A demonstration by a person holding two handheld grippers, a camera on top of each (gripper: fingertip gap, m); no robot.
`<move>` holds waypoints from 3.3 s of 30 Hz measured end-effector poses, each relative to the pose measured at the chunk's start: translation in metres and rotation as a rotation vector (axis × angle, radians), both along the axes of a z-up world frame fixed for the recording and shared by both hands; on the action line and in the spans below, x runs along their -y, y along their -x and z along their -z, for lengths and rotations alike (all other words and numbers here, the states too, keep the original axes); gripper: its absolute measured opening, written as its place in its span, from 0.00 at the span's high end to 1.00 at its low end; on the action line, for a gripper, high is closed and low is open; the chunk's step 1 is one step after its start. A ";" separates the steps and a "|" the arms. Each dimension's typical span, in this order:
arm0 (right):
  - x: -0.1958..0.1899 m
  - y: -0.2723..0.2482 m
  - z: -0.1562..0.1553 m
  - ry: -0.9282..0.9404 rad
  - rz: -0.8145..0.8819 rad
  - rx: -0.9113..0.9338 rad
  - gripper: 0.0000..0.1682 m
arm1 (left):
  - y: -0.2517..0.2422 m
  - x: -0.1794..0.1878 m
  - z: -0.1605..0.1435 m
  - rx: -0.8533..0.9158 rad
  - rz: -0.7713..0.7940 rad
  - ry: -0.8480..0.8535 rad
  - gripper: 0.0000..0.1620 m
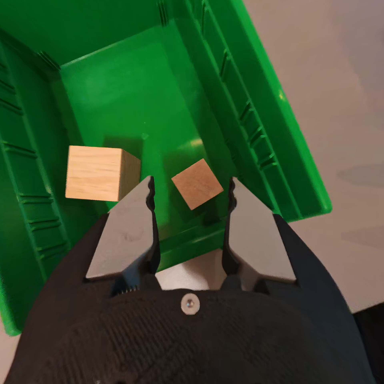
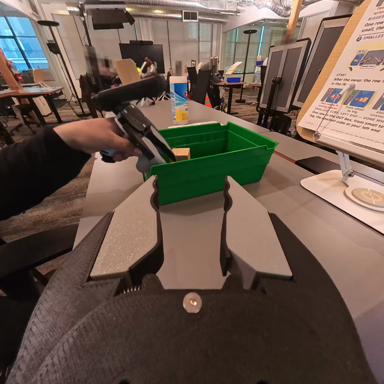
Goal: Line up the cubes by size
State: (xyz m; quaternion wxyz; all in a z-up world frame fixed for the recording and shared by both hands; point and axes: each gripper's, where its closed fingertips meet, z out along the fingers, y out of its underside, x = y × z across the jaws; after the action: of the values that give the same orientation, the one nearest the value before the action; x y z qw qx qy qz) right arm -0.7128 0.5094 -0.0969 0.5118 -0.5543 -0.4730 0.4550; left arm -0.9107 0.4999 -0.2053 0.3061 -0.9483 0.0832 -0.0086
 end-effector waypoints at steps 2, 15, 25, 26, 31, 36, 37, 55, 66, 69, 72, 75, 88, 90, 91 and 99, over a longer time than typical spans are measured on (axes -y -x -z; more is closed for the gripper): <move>0.000 -0.001 -0.002 -0.001 0.002 -0.005 0.65 | -0.006 0.001 0.010 0.003 0.004 0.038 0.59; 0.006 0.002 0.004 0.070 -0.101 0.016 0.62 | -0.003 -0.017 -0.006 0.128 0.042 -0.101 0.74; 0.025 0.007 -0.006 -0.118 -0.172 -0.013 0.55 | -0.083 0.002 -0.149 0.780 0.388 -0.435 0.74; 0.024 0.006 -0.012 -0.158 -0.140 -0.034 0.55 | -0.098 0.005 -0.156 0.828 0.432 -0.432 0.74; 0.024 0.001 -0.036 -0.346 -0.013 -0.094 0.56 | -0.170 0.011 -0.171 1.008 0.561 -0.387 0.75; 0.021 -0.008 -0.045 -0.465 0.090 -0.112 0.74 | -0.217 0.007 -0.161 1.060 0.607 -0.332 0.75; 0.020 -0.012 -0.046 -0.485 0.107 -0.107 0.74 | -0.222 0.006 -0.160 1.081 0.613 -0.327 0.75; -0.106 -0.195 -0.007 0.335 0.429 0.703 0.75 | -0.237 -0.048 -0.088 0.495 0.576 -0.451 0.68; -0.124 -0.260 0.130 0.781 0.649 1.233 0.74 | -0.223 -0.070 -0.038 0.027 0.555 -0.494 0.73; -0.126 -0.265 0.139 0.803 0.696 1.256 0.74 | -0.215 -0.072 -0.036 -0.013 0.531 -0.497 0.73; -0.125 -0.265 0.142 0.841 0.712 1.246 0.74 | -0.223 -0.068 -0.035 0.039 0.552 -0.478 0.73; -0.126 -0.266 0.141 0.814 0.725 1.275 0.73 | -0.221 -0.069 -0.034 -0.008 0.548 -0.488 0.73; -0.129 -0.272 0.126 0.718 0.721 1.344 0.70 | -0.223 -0.070 -0.025 -0.017 0.547 -0.452 0.73; -0.139 -0.269 0.114 0.686 0.730 1.308 0.71 | -0.224 -0.069 -0.024 -0.015 0.550 -0.449 0.73; -0.146 -0.264 0.108 0.674 0.735 1.271 0.73 | -0.224 -0.069 -0.024 -0.016 0.552 -0.450 0.73; -0.169 -0.249 0.117 0.577 0.681 1.332 0.97 | -0.224 -0.069 -0.022 -0.021 0.554 -0.440 0.73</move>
State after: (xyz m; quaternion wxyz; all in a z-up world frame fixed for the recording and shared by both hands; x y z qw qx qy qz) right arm -0.4639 0.6783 -0.2136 0.0692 -0.9338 -0.3476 -0.0484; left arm -0.6871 0.5692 -0.1836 0.4881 -0.8011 0.3404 -0.0633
